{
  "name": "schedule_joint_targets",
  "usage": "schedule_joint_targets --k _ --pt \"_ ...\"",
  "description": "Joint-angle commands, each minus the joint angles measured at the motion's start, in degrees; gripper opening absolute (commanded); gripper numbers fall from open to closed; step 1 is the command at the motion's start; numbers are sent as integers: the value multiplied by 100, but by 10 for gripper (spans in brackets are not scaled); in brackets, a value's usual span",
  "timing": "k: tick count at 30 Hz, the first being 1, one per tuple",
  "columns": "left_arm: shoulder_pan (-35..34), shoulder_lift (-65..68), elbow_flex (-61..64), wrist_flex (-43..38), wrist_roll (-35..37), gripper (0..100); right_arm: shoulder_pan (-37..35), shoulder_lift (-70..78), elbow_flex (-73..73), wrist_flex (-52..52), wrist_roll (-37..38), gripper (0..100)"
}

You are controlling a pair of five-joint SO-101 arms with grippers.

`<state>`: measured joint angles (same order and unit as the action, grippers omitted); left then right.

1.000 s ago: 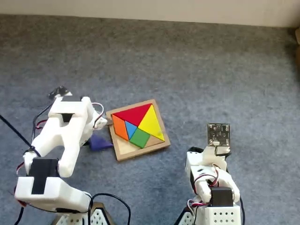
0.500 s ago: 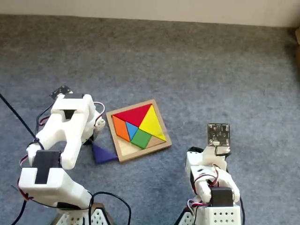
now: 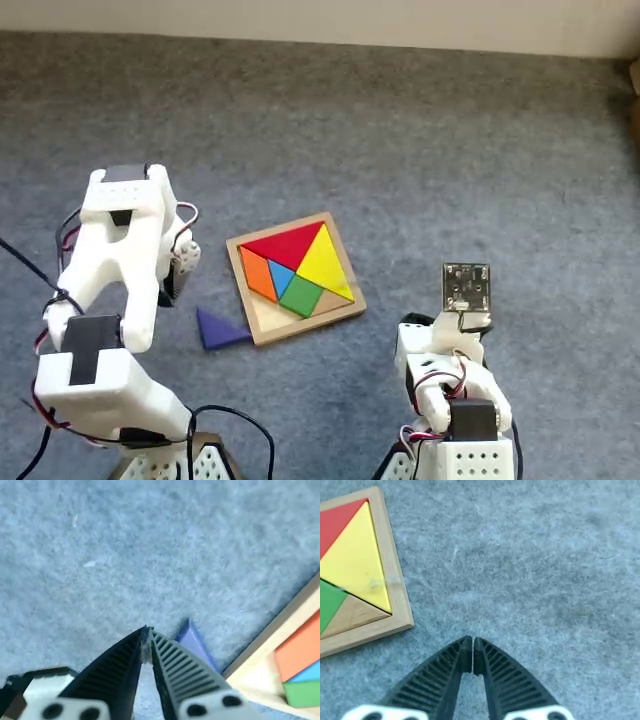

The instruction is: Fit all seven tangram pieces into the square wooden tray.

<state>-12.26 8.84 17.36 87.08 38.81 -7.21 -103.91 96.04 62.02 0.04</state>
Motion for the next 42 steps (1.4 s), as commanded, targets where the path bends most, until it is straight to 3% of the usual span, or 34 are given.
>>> schedule_joint_targets --k 1,9,14,19,26,32,35,42 --pt "84 -163 -295 229 -35 5 66 -66 760 22 35 27" --pt "-277 -1552 312 -70 -387 5 804 -66 725 -848 123 23" --pt "-1024 -2387 1191 -800 -607 5 611 -4 -66 -655 2136 26" --pt "-1859 -2651 2053 -1345 -607 5 57 75 -1499 22 2180 26" --pt "-2413 -2695 2949 -2207 -862 5 -1138 2527 -3802 567 1837 27" --pt "-2615 -2659 2985 -2286 -835 5 -3204 4505 -5297 945 1811 28" --pt "-2765 -2659 2985 -2286 -835 5 -4136 5218 -5464 708 1415 29" --pt "-2905 -2659 2985 -2295 -835 5 -5385 7037 -5552 -259 765 216"
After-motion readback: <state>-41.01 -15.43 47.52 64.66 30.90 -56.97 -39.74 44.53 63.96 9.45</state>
